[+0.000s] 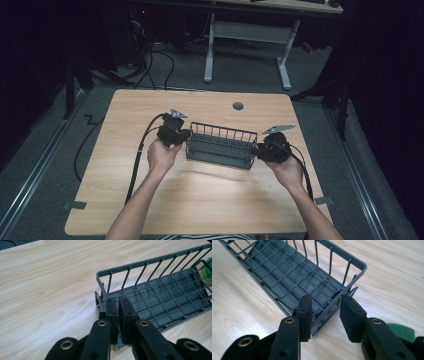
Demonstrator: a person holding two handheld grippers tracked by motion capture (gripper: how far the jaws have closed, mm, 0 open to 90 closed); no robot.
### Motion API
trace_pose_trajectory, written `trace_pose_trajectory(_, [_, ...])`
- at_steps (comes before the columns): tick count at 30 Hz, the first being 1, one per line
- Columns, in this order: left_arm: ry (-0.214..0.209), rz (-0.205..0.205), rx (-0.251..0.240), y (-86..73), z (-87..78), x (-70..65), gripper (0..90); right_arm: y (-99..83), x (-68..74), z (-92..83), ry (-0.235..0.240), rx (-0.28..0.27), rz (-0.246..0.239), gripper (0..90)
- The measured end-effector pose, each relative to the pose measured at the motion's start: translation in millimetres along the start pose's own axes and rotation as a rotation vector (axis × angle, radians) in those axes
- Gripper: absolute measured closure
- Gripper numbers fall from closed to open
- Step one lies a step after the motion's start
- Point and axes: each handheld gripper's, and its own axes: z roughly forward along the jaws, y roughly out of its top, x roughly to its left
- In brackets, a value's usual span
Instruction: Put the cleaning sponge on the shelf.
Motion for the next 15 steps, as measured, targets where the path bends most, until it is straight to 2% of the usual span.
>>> trace_pose_trajectory(2, [0.008, 0.012, -0.008, -2.8, -2.4, -3.0, 87.2, -4.4, 1.9, -3.5, 0.012, -0.007, 0.002, 62.6])
trace_pose_trajectory(5, [-0.003, 0.010, -0.011, -6.4, -7.0, -3.5, 87.2, -7.8, 3.6, -8.3, 0.034, -0.008, -0.001, 62.8])
trace_pose_trajectory(8, [0.000, 0.012, -0.011, -7.2, -8.2, -4.6, 87.1, -8.8, 5.5, -9.8, 0.031, -0.008, -0.011, 62.7])
trace_pose_trajectory(13, [-0.009, -0.010, -0.010, -3.3, -2.0, -0.6, 87.1, -9.7, -4.0, -7.5, 0.073, -0.031, 0.031, 61.9])
trace_pose_trajectory(15, [0.003, -0.007, -0.012, -2.5, 1.0, -1.7, 87.2, -9.3, -5.5, -6.6, 0.072, -0.034, 0.038, 60.9])
